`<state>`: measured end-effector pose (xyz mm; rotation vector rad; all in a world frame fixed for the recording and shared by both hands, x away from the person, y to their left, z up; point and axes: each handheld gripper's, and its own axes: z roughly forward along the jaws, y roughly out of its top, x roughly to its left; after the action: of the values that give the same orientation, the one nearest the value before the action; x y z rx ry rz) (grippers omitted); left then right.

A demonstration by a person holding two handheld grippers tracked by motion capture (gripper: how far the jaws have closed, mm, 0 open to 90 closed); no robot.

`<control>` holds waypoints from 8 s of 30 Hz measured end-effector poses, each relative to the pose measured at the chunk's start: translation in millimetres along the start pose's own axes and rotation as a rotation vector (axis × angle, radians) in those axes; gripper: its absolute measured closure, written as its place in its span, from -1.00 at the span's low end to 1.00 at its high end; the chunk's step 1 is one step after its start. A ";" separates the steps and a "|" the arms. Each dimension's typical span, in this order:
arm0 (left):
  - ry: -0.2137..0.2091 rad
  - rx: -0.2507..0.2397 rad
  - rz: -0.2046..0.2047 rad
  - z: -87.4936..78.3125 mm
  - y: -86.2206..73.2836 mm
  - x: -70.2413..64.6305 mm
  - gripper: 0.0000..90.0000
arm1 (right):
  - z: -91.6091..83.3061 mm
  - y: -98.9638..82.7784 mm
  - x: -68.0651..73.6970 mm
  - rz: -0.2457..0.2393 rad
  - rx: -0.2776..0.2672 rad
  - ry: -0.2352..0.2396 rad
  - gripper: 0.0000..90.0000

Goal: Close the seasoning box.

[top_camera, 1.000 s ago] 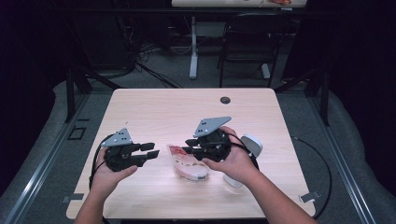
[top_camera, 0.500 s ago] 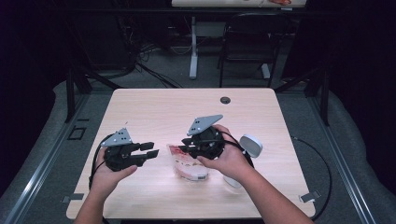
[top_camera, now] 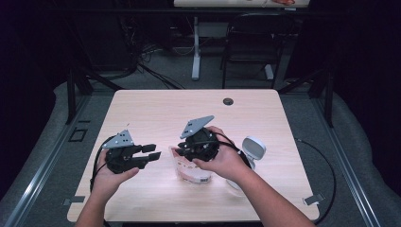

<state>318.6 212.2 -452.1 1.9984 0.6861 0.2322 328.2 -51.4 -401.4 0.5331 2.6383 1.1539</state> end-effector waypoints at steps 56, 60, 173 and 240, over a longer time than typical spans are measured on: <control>0.001 0.012 -0.003 2.7 -1.7 1.0 0.36 | 13.2 9.9 5.6 -0.105 0.103 -0.019 0.95; -0.003 0.014 -0.004 3.0 -1.6 0.8 0.34 | 12.7 8.8 7.6 -0.133 0.098 -0.020 0.98; -0.286 0.097 0.135 82.5 -15.2 -38.2 -0.12 | -67.2 8.7 0.8 -0.135 -0.104 0.085 1.00; -0.291 0.229 0.109 83.3 -18.0 -30.7 0.35 | -76.1 -2.3 -3.2 -0.113 -0.139 0.081 1.00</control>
<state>322.6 139.6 -506.2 2.2325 0.4326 -0.0775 305.3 -104.7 -351.9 0.3142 2.5911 1.3377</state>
